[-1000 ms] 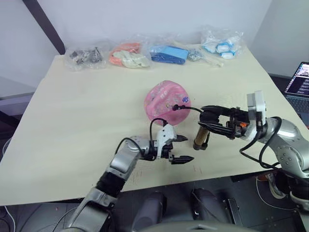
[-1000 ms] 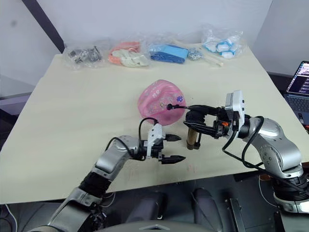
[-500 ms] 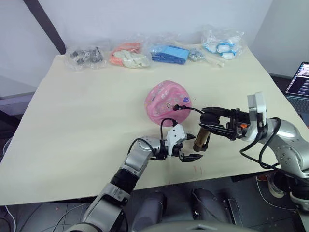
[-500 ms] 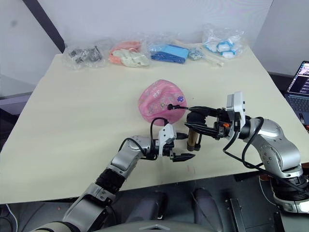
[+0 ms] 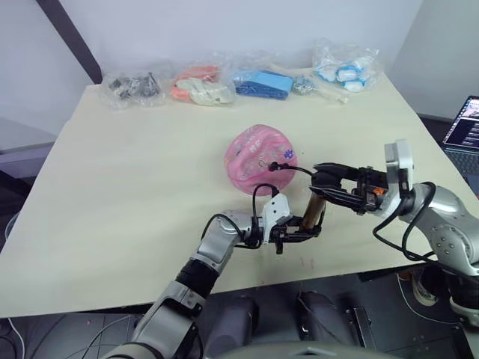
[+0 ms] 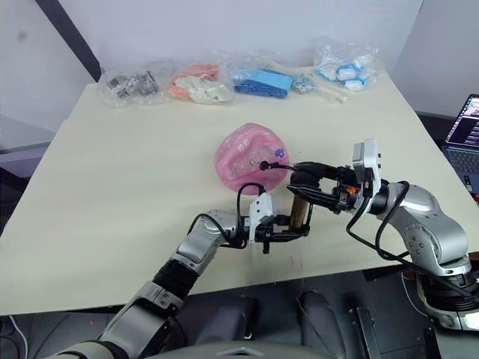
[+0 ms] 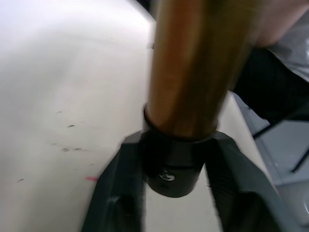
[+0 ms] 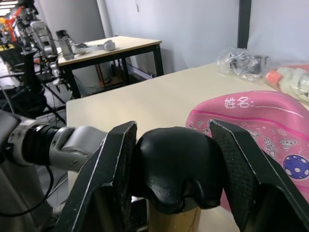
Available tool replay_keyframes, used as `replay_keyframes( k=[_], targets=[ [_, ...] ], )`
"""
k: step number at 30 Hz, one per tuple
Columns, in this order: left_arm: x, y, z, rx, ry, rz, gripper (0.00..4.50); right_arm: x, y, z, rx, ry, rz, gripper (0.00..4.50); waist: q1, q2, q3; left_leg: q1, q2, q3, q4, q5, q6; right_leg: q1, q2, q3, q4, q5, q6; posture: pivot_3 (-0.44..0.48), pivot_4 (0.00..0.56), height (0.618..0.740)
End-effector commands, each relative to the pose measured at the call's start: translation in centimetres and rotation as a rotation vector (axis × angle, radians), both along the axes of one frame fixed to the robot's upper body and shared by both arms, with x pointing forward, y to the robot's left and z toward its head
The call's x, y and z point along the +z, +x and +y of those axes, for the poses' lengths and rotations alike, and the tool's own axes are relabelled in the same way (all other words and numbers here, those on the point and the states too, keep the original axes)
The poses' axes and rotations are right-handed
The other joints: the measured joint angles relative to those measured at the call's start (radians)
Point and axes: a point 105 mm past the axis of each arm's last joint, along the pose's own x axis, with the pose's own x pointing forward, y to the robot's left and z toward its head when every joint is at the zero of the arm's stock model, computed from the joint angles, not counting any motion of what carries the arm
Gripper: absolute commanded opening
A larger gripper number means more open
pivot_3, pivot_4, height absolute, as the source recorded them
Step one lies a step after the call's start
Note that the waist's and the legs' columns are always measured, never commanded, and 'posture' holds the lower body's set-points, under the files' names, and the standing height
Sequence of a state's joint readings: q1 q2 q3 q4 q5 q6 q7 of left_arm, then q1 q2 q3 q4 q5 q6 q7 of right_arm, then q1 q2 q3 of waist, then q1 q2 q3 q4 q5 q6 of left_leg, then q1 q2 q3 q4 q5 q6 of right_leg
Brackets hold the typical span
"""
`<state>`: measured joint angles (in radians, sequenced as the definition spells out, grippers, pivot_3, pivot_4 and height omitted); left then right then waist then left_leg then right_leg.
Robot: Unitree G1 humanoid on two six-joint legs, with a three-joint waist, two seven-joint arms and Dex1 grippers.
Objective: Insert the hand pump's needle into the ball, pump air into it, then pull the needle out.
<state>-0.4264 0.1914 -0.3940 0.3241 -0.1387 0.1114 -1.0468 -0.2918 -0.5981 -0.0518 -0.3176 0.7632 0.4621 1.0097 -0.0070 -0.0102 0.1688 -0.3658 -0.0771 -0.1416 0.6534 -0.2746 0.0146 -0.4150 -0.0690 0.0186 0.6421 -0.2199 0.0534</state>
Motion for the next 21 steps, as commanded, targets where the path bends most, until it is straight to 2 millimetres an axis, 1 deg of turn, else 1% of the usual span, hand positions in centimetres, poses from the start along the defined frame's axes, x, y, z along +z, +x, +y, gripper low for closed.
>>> replay_keyframes(
  k=[1,10,15,21],
  targets=[
    [0.3,0.2,0.3,0.016,-0.018,0.001,1.12,1.9,-0.6,0.0,0.021,0.033,-0.078,1.91,-0.001,0.000,0.000,0.000,0.000,0.000,0.000,0.000,0.000,0.000,0.000,0.000,0.000,0.000,0.000,0.000,0.150,0.740],
    [-0.4,0.2,0.5,0.026,-0.016,0.027,1.12,1.8,-0.8,0.1,0.024,0.029,-0.086,1.91,-0.001,0.000,0.000,0.000,0.000,0.000,0.000,0.000,0.000,0.000,0.000,0.000,0.000,0.000,0.000,0.000,0.150,0.740],
    [-1.6,0.1,0.6,0.018,0.017,0.021,1.12,2.0,-0.7,0.1,0.013,0.044,-0.092,1.91,-0.001,0.000,0.000,0.000,0.000,0.000,0.000,0.000,0.000,0.000,0.000,0.000,0.000,0.000,0.000,0.000,0.150,0.740],
    [-2.9,0.7,0.2,0.050,0.045,0.016,1.12,0.9,-0.8,-0.1,0.005,0.014,-0.080,1.91,0.001,0.000,0.000,0.000,0.000,0.000,0.000,0.000,0.000,0.000,0.000,0.000,0.000,0.000,0.000,0.000,0.150,0.740]
  ],
)
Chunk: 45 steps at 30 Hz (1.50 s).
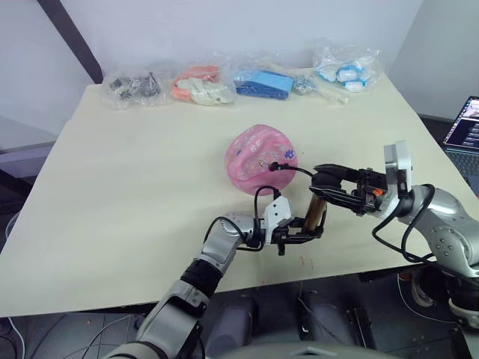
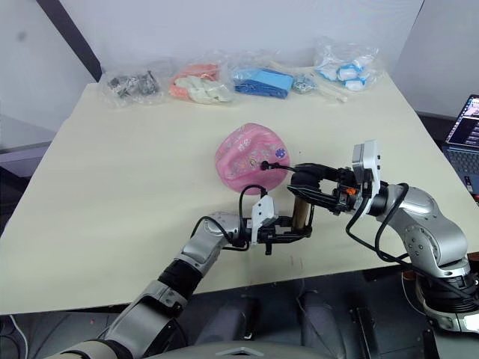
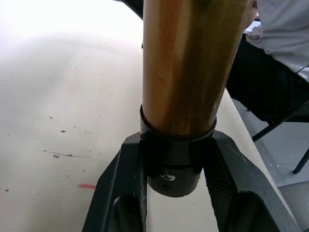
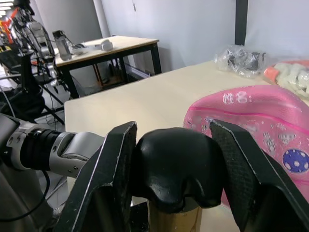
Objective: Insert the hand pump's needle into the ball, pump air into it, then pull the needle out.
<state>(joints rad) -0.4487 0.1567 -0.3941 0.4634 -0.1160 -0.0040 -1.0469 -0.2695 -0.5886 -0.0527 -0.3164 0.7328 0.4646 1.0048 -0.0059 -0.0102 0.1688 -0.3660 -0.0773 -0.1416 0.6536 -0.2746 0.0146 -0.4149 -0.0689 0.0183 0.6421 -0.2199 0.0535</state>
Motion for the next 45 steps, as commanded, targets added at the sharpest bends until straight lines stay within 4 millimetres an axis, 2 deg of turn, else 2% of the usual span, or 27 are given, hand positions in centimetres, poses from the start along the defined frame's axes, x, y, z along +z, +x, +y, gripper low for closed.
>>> replay_keyframes(
  k=[1,20,32,33,34,37,45],
  targets=[
    [-2.0,0.3,0.6,0.047,0.060,0.020,1.12,1.6,-1.0,0.1,0.031,0.027,-0.099,1.91,0.001,0.000,0.000,0.000,0.000,0.000,0.000,0.000,0.000,0.000,0.000,0.000,0.000,0.000,0.000,0.000,0.150,0.740],
    [-3.3,0.6,-0.1,0.082,0.058,-0.011,1.12,-1.2,-2.6,0.4,0.090,-0.061,-0.169,1.91,0.000,0.000,-0.001,0.000,-0.007,0.000,0.002,-0.001,0.002,0.002,-0.005,0.000,0.000,-0.002,0.005,0.000,0.150,0.740],
    [-3.3,0.8,0.3,0.088,0.065,0.002,1.12,-1.5,-2.9,0.2,0.096,-0.046,-0.168,1.91,-0.002,0.000,-0.001,-0.001,-0.008,-0.006,0.004,-0.002,0.003,0.005,-0.006,-0.005,0.000,-0.004,0.006,0.000,0.150,0.740],
    [-3.3,0.9,0.4,0.094,0.071,-0.008,2.13,-1.5,-2.9,0.2,0.096,-0.046,-0.168,1.91,-0.002,0.000,-0.001,-0.001,-0.008,-0.007,0.004,-0.002,0.003,0.005,-0.006,-0.005,0.000,-0.004,0.006,0.000,0.150,0.740],
    [-3.3,1.0,0.4,0.098,0.082,-0.023,2.27,-1.5,-2.9,0.2,0.096,-0.045,-0.167,1.91,-0.004,0.000,-0.001,-0.001,-0.008,-0.008,0.004,-0.002,0.003,0.005,-0.006,-0.006,0.000,-0.004,0.006,0.000,0.150,0.740],
    [-3.5,1.0,0.4,0.096,0.094,-0.027,3.50,-1.6,-2.9,0.2,0.098,-0.045,-0.168,1.91,-0.005,0.001,-0.001,-0.001,-0.008,-0.011,0.004,-0.002,0.003,0.006,-0.006,-0.009,0.000,-0.005,0.007,0.000,0.150,0.740],
    [-3.6,0.4,0.4,0.058,0.107,-0.008,3.50,-1.6,-2.8,-0.1,0.093,-0.041,-0.168,1.91,-0.005,0.001,-0.002,-0.001,-0.008,-0.023,0.006,-0.002,0.002,0.011,-0.007,-0.020,0.000,-0.008,0.004,0.000,0.150,0.740]
  ],
)
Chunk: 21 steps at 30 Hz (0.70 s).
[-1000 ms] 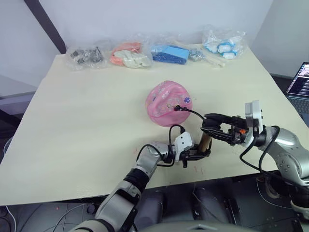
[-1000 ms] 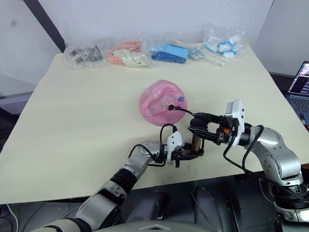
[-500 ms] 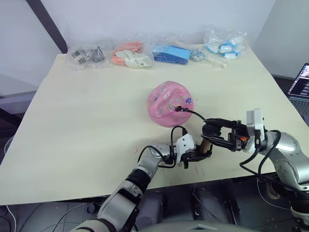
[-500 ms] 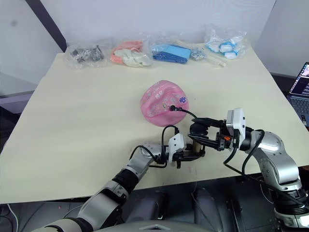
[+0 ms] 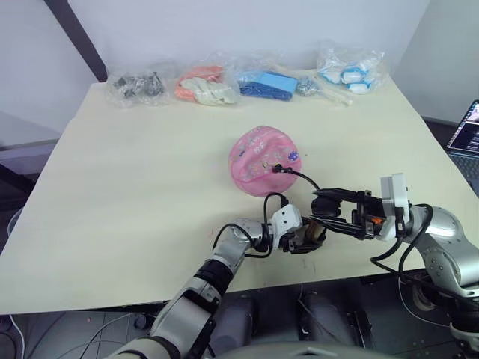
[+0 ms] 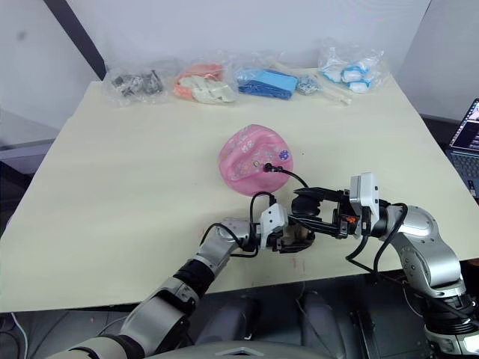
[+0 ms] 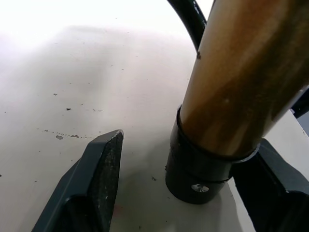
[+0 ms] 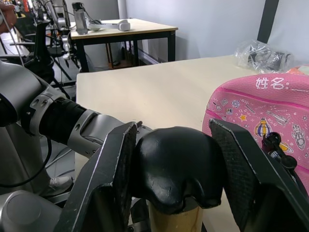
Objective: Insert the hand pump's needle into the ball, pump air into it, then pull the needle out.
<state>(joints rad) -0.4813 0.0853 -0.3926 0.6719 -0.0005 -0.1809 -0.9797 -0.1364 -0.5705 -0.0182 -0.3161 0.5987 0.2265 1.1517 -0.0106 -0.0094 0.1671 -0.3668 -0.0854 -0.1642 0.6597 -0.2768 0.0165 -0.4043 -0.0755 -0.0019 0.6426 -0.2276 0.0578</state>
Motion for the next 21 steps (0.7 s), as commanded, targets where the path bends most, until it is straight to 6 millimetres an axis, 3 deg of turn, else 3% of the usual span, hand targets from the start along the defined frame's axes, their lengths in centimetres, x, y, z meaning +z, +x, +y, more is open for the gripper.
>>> replay_keyframes(
  k=[1,8,21],
  targets=[
    [-1.3,-0.1,1.5,0.029,0.060,0.051,3.50,1.1,-0.4,0.0,0.019,0.028,-0.051,1.91,0.000,0.000,0.000,0.000,0.000,-0.003,0.000,0.000,0.000,0.001,0.000,-0.002,0.000,-0.001,0.000,0.000,0.150,0.740],
    [-1.3,-0.3,1.9,0.023,0.078,0.062,3.50,1.7,0.6,-0.7,-0.030,0.049,-0.081,1.91,-0.002,0.001,-0.001,0.000,-0.002,-0.012,0.000,-0.002,-0.004,0.003,-0.003,-0.008,0.001,-0.008,-0.005,0.000,0.150,0.740],
    [-1.3,-0.4,1.5,0.028,0.051,0.099,3.50,2.4,0.5,-0.5,-0.016,0.071,-0.071,1.91,-0.002,0.002,-0.002,0.000,-0.014,-0.032,0.000,-0.002,-0.005,0.011,-0.011,-0.013,0.003,-0.019,0.000,0.000,0.150,0.740]
  ],
)
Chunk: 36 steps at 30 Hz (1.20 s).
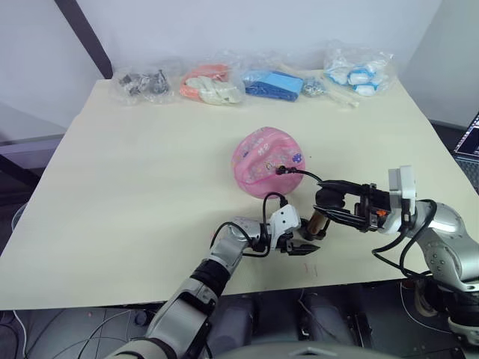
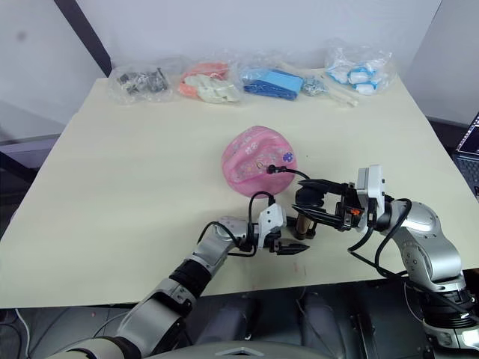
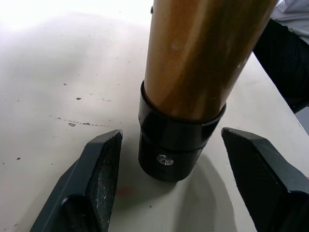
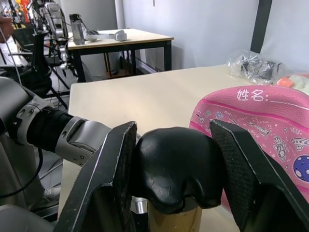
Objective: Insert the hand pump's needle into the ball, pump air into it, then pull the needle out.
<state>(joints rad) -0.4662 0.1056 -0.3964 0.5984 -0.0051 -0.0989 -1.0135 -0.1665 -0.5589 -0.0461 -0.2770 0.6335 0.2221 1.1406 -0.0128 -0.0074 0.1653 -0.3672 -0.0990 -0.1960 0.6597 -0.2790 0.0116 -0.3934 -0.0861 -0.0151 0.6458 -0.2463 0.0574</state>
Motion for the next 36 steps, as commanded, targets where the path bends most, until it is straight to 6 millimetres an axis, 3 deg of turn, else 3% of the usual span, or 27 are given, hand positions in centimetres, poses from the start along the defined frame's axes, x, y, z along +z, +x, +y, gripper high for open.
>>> replay_keyframes(
  k=[1,2,4,5,8,9,19,36],
  targets=[
    [-1.5,-0.1,1.2,0.047,0.034,0.066,3.50,1.6,-0.3,0.1,0.013,0.019,-0.063,1.91,0.001,0.000,0.000,0.000,-0.002,-0.003,0.000,0.000,0.000,0.001,-0.001,0.000,0.001,-0.002,0.000,0.000,0.150,0.740],
    [-1.5,-0.1,1.2,0.045,0.034,0.065,3.50,1.6,-0.3,0.2,0.014,0.019,-0.063,1.91,0.001,0.000,0.000,0.000,-0.002,-0.005,0.000,0.000,0.000,0.001,-0.001,0.000,0.001,-0.003,0.000,0.000,0.150,0.740],
    [-1.5,-0.2,1.2,0.044,0.033,0.065,2.99,1.6,-0.4,0.2,0.014,0.019,-0.062,1.91,0.001,0.000,0.000,-0.001,-0.003,-0.008,0.000,0.000,0.000,0.002,-0.002,0.000,0.002,-0.005,0.001,0.000,0.150,0.740],
    [-1.4,-0.1,1.2,0.046,0.031,0.064,2.68,1.6,-0.4,0.2,0.014,0.019,-0.061,1.91,0.000,0.000,0.000,-0.002,-0.003,-0.009,0.000,0.000,0.000,0.002,-0.002,0.000,0.002,-0.006,0.001,0.000,0.150,0.740],
    [-1.4,0.0,1.3,0.054,0.028,0.065,1.19,1.6,-0.5,0.3,0.013,0.019,-0.060,1.91,0.001,0.001,-0.002,-0.002,-0.003,-0.010,0.000,0.000,-0.001,0.002,-0.003,0.000,0.006,-0.009,0.000,0.000,0.150,0.740],
    [-1.5,-0.1,1.4,0.053,0.030,0.066,1.08,1.6,-0.5,0.3,0.013,0.018,-0.061,1.91,0.002,0.001,-0.002,-0.003,-0.003,-0.010,0.000,-0.001,-0.001,0.002,-0.003,0.001,0.008,-0.011,0.001,0.000,0.150,0.740],
    [-1.1,-0.4,0.4,0.030,0.014,0.040,1.08,1.5,-0.7,0.0,0.020,-0.007,-0.052,1.91,0.000,0.005,-0.005,-0.014,-0.005,-0.010,0.007,0.000,-0.002,0.000,-0.006,0.002,0.016,-0.022,0.002,0.000,0.150,0.740],
    [-1.2,-0.2,0.0,0.067,0.038,0.052,1.08,-0.1,-1.2,-0.5,0.047,-0.062,-0.018,1.91,0.003,0.004,-0.007,-0.014,-0.020,-0.010,0.011,-0.001,0.002,0.003,-0.019,0.004,0.018,-0.027,0.010,0.000,0.150,0.740]
  ],
)
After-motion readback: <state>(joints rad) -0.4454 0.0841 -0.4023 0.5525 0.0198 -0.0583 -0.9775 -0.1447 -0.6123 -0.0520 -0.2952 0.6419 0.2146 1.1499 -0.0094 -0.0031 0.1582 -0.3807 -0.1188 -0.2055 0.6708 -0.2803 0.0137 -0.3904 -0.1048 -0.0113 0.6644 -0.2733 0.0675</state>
